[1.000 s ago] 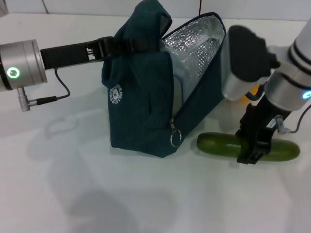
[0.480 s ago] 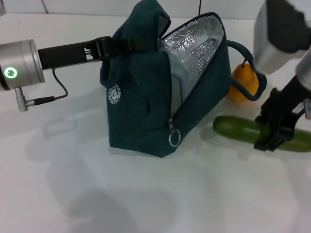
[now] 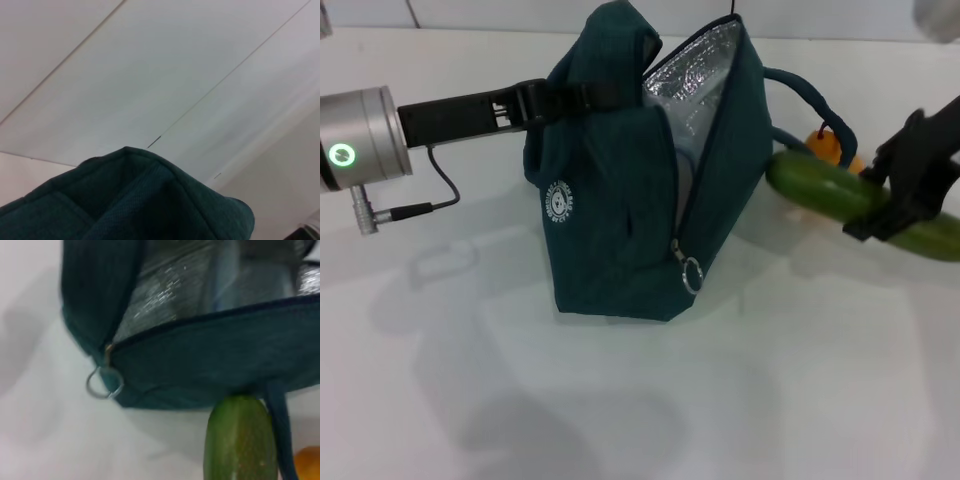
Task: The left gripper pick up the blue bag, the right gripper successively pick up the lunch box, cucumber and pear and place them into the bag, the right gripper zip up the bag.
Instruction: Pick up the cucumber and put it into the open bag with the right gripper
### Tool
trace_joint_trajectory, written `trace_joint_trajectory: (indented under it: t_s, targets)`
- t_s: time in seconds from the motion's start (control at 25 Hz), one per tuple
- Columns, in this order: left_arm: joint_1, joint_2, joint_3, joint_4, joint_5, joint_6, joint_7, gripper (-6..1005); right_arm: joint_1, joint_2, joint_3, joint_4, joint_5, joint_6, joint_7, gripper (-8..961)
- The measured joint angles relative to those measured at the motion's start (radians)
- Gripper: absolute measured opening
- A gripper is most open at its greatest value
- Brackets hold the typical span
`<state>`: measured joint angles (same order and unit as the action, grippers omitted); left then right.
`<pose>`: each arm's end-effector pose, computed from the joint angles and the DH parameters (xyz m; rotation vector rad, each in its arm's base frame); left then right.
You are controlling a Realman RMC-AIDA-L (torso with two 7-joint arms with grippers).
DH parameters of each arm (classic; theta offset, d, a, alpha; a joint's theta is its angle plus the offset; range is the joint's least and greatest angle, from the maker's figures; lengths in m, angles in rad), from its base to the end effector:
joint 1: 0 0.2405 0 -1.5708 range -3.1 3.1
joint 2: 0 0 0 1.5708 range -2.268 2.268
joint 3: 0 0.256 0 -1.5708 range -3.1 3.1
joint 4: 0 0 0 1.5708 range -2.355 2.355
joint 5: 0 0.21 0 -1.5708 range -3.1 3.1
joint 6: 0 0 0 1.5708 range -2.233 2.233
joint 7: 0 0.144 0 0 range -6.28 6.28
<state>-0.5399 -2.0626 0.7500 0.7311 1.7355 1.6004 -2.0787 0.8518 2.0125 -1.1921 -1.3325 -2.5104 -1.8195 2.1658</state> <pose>-0.2222 0.3495 0.0318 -2.4949 -1.3977 -1.1371 0.1126 0.3766 0.0453 -2.8967 0.3293 -0.5216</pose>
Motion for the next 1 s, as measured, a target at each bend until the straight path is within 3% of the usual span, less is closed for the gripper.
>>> trace_joint_trajectory:
  t_s: [0.24,0.28,0.44,0.64,1.0]
  targets:
    - [0.002,-0.006,0.0,0.0,0.0,-0.001,0.0,41,-0.002,-0.001,0.132,-0.043,0.011,0.01,-0.001,583]
    - [0.002,-0.006,0.0,0.0,0.0,-0.001,0.0,41,0.001,-0.001,0.222,-0.074,0.042,0.016,0.001,583]
    - [0.001,-0.006,0.0,0.001,-0.002,0.0,0.0,41,0.004,-0.01,0.312,-0.092,0.127,0.016,0.002,583]
    - [0.002,-0.007,0.0,0.001,-0.003,0.001,0.0,41,-0.013,-0.02,0.35,-0.114,0.236,0.042,0.0,582]
    - [0.002,-0.005,0.001,0.001,-0.003,0.001,-0.003,41,-0.132,0.0,0.358,-0.047,0.605,0.19,-0.162,582]
